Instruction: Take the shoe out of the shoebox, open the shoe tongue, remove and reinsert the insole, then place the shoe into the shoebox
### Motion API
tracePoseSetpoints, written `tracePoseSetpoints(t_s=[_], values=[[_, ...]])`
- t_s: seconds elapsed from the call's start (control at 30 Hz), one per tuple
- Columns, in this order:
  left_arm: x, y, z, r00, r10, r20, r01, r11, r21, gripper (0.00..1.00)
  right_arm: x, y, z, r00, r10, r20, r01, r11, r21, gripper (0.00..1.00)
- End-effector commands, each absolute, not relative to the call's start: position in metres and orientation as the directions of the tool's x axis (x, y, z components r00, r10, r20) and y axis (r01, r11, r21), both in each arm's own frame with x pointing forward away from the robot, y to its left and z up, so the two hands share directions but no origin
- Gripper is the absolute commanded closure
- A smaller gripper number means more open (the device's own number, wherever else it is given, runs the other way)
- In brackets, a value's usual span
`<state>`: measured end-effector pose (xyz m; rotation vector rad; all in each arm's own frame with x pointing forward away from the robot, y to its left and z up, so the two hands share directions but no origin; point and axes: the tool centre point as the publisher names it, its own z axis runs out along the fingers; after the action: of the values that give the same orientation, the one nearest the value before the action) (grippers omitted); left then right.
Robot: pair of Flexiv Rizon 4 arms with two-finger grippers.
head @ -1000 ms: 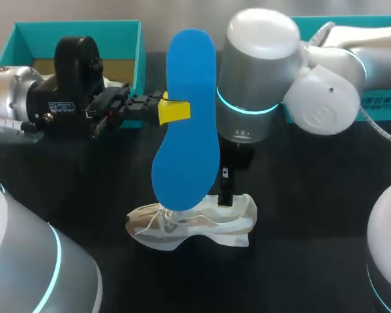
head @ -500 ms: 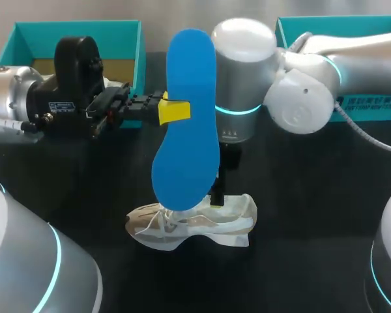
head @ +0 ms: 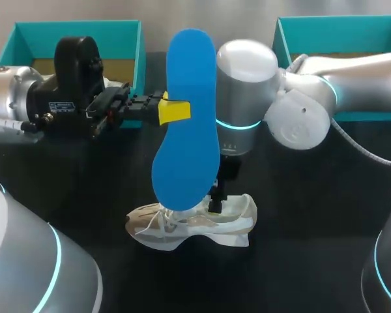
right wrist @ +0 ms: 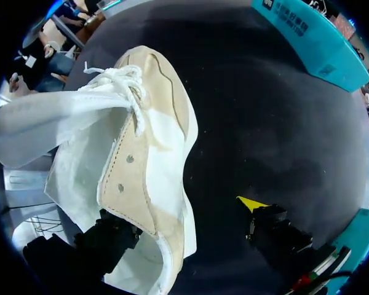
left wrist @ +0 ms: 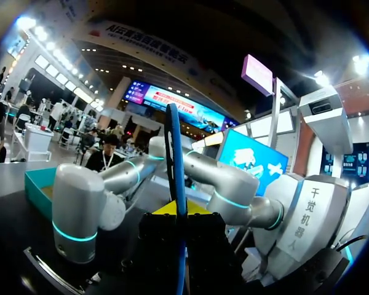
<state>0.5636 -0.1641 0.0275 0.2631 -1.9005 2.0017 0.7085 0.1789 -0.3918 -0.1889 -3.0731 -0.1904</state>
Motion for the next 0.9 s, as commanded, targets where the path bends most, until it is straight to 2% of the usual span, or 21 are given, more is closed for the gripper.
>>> tracePoseSetpoints(t_s=[0.03, 0.1, 0.7, 0.9], values=[[0.564, -0.165, 0.028, -0.915, 0.135, 0.379, -0.386, -0.026, -0.922, 1.0, 0.709, 0.182, -0.397, -0.991, 0.115, 0.068, 0.123, 0.985, 0.119, 0.7], [0.564, -0.165, 0.028, -0.915, 0.135, 0.379, -0.386, -0.026, -0.922, 1.0, 0.708, 0.183, -0.398, -0.991, 0.112, 0.076, 0.12, 0.986, 0.119, 1.0], [0.564, -0.165, 0.028, -0.915, 0.135, 0.379, -0.386, -0.026, -0.922, 1.0, 0.692, 0.181, -0.387, -0.985, 0.139, 0.106, 0.151, 0.983, 0.106, 1.0], [0.564, -0.165, 0.028, -0.915, 0.135, 0.379, -0.386, -0.026, -0.922, 1.0, 0.683, 0.18, -0.371, -0.967, 0.214, 0.14, 0.228, 0.969, 0.096, 1.0]])
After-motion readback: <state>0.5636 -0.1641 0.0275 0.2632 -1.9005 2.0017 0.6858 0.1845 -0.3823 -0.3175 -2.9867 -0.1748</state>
